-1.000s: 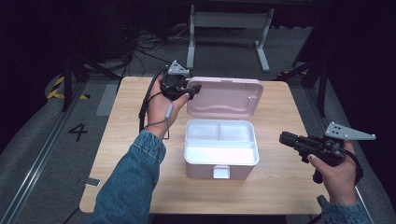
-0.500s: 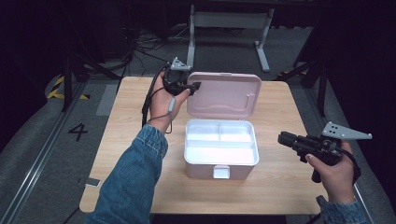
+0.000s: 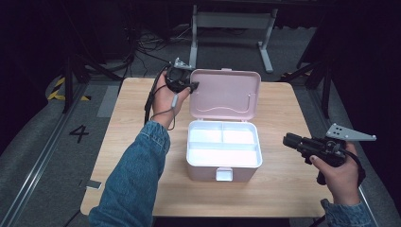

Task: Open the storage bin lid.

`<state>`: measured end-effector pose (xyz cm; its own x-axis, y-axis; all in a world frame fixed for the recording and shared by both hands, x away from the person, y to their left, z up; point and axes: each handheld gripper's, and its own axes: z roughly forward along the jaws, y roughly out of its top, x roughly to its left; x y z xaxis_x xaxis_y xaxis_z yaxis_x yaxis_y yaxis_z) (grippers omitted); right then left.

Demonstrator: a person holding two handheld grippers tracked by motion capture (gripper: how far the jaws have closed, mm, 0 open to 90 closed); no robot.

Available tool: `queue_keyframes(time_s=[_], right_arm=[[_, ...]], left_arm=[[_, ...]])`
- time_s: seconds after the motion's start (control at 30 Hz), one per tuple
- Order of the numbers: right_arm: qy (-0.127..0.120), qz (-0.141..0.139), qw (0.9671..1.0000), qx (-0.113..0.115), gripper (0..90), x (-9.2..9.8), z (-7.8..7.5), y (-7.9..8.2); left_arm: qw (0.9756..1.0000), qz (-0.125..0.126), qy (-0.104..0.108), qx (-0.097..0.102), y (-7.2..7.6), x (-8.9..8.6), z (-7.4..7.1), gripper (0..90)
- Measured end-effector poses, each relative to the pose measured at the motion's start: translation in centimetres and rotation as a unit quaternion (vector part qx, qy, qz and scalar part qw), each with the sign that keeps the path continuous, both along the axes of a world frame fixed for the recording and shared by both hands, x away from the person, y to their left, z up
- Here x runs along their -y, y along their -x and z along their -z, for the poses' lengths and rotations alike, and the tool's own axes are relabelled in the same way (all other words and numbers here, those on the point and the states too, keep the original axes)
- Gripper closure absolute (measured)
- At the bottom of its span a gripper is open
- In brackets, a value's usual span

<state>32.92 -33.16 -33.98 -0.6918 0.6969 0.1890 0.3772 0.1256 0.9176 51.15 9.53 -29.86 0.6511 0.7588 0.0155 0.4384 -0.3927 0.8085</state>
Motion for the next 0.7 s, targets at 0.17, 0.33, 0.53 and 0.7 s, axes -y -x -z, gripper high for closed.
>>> queue_keyframes(time_s=[0.17,0.33,0.53,0.7], right_arm=[[-0.002,-0.001,1.0,-0.002,74.6,0.0,0.1,-0.2],[-0.004,0.0,1.0,-0.002,74.5,0.1,0.1,-0.2],[-0.001,0.0,1.0,-0.003,74.6,0.2,0.2,-0.2],[-0.001,0.003,1.0,-0.002,74.5,0.4,0.2,-0.2]], left_arm=[[0.9999,-0.012,-0.007,-0.004,-0.5,0.3,0.5,73.2],[0.9998,-0.015,-0.012,-0.008,-1.0,0.4,1.1,72.4],[0.9997,-0.016,-0.016,-0.013,-1.3,0.4,1.6,71.6],[0.9992,-0.021,-0.021,-0.026,-1.9,0.5,2.0,71.1]])
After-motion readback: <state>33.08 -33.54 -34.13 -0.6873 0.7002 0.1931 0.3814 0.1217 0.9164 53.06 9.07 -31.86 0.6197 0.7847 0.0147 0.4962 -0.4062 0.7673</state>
